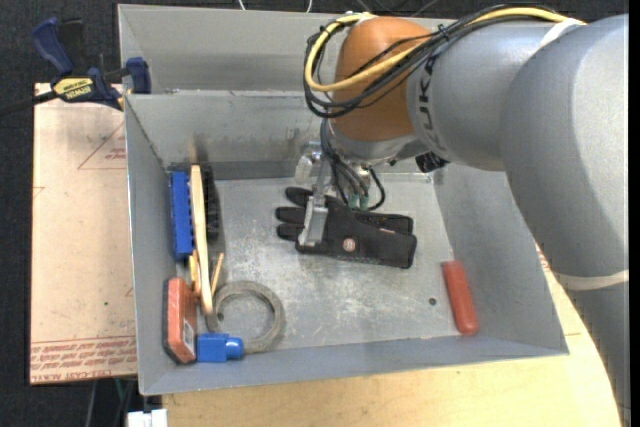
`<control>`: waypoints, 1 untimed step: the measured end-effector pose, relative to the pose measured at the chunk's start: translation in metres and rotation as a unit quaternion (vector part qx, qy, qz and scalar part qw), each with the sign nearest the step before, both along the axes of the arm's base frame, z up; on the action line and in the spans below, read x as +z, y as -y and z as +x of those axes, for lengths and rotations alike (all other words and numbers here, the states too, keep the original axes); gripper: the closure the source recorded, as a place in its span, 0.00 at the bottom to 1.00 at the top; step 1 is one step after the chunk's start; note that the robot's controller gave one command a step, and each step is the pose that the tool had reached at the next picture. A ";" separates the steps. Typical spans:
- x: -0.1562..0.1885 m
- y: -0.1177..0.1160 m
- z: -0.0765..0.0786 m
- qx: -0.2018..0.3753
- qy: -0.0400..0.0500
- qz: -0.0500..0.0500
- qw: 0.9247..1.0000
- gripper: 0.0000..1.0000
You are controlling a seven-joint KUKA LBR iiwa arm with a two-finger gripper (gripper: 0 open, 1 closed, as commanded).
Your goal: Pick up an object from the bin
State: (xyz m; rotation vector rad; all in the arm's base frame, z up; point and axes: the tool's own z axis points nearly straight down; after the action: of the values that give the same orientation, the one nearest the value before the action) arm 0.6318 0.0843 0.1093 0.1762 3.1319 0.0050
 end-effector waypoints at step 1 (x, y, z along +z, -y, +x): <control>-0.036 0.061 0.016 -0.018 0.000 0.001 1.000 0.00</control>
Offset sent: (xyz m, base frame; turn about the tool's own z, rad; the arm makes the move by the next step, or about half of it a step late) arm 0.0207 -0.0624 -0.0220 0.2188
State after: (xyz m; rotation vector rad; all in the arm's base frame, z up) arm 0.6478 0.0232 0.0736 0.2328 3.1281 0.0072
